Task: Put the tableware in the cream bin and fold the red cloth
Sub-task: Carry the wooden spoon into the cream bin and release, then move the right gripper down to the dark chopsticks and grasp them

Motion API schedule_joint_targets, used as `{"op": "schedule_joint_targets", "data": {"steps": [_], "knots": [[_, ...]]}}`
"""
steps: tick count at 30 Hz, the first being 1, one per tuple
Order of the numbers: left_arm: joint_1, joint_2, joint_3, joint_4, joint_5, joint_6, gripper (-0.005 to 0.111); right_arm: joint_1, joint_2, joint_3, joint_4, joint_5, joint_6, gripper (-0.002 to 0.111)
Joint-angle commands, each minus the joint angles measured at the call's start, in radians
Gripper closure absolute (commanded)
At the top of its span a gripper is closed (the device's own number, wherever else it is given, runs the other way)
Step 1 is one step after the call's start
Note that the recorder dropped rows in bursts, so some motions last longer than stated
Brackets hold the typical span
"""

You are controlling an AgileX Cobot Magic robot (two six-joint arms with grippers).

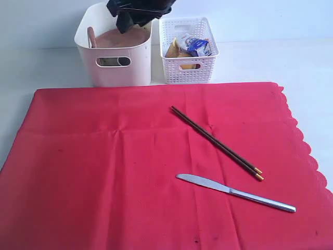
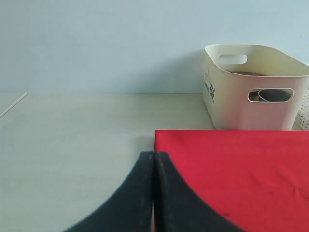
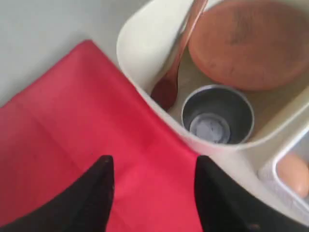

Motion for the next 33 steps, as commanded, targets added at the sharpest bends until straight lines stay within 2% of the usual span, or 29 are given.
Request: {"op": "schedule_joint_targets", "data": {"steps": [1,6,10,18,24,33], "knots": [[-0.004,-0.006,-0.003,-0.002,-0.003,0.001,0.106,-0.003,-0.057,0.026,-0.029,0.188,0.024,0.060],[-0.004,-0.006,-0.003,-0.002,-0.003,0.001,0.106,-0.003,-0.134,0.145,-0.027,0.199,0.026,0.060],[-0.004,-0.006,-0.003,-0.002,-0.003,0.001,0.106,-0.003,-0.226,0.322,-0.053,0.182,0.000,0.060],[-0.004,-0.006,-0.003,-0.002,-0.003,0.001,0.106,-0.003,-0.360,0.728,-0.174,-0.062,-0.001,0.060],[-0.004,-0.006,-0.003,-0.002,-0.003,0.001,0.106,-0.003,-0.358,0.940,-0.230,-0.236,0.008,0.060],[-0.004,-0.006,-0.003,-0.002,-0.003,0.001,0.106,-0.072,-0.358,1.052,-0.252,-0.360,0.028,0.060]]}}
